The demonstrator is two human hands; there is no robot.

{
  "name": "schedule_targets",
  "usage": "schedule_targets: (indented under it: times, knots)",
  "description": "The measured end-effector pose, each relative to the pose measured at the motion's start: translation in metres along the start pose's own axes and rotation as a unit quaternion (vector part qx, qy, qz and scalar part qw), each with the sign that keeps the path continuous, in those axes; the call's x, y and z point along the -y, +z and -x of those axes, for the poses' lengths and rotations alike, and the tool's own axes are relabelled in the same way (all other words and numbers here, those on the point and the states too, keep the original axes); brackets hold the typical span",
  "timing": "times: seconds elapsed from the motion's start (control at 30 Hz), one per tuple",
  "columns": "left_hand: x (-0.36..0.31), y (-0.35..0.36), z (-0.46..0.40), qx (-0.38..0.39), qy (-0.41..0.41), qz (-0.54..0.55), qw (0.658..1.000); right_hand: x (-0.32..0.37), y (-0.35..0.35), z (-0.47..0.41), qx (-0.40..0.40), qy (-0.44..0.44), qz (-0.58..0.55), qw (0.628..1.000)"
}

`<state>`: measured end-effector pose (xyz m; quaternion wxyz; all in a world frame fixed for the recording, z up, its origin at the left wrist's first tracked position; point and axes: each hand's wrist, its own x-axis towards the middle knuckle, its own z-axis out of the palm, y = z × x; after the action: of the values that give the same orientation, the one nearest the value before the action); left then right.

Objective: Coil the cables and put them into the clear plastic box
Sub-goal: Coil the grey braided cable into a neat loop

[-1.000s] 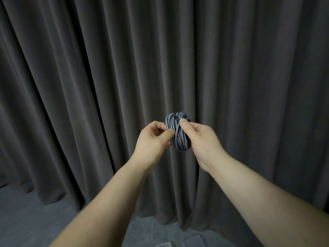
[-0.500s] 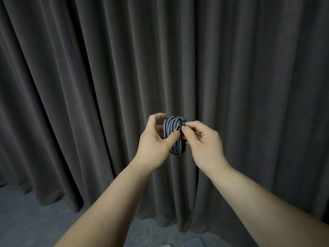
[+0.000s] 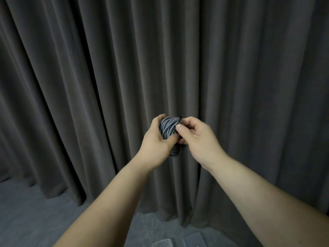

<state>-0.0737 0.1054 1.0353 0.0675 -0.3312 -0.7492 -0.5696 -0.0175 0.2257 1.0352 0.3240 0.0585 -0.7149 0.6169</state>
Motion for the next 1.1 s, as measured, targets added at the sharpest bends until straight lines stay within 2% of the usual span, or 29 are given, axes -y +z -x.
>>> schedule_targets:
  times: [0.27, 0.47, 0.63, 0.77, 0.93, 1.1]
  knots:
    - [0.010, -0.008, -0.001, 0.059, -0.011, -0.026, 0.998, 0.011, -0.012, -0.004, 0.073, -0.006, 0.028, 0.997]
    - [0.007, -0.011, -0.005, 0.084, 0.026, -0.082, 0.993, 0.009, -0.009, -0.001, 0.030, -0.002, -0.061, 0.998]
    - [0.009, -0.010, -0.001, 0.060, 0.023, -0.051, 0.997, 0.015, -0.009, -0.004, -0.022, -0.002, -0.103, 0.994]
    - [0.010, -0.002, 0.008, 0.092, 0.045, -0.068, 0.992, 0.017, 0.001, -0.002, -0.026, 0.017, -0.060, 0.998]
    - [0.009, 0.003, 0.019, 0.052, 0.004, 0.110, 0.993, 0.020, 0.002, 0.001, -0.048, 0.001, -0.079, 0.996]
    - [0.004, -0.003, 0.017, -0.009, 0.030, 0.153, 0.988, 0.021, 0.006, 0.004, -0.033, -0.004, -0.098, 0.995]
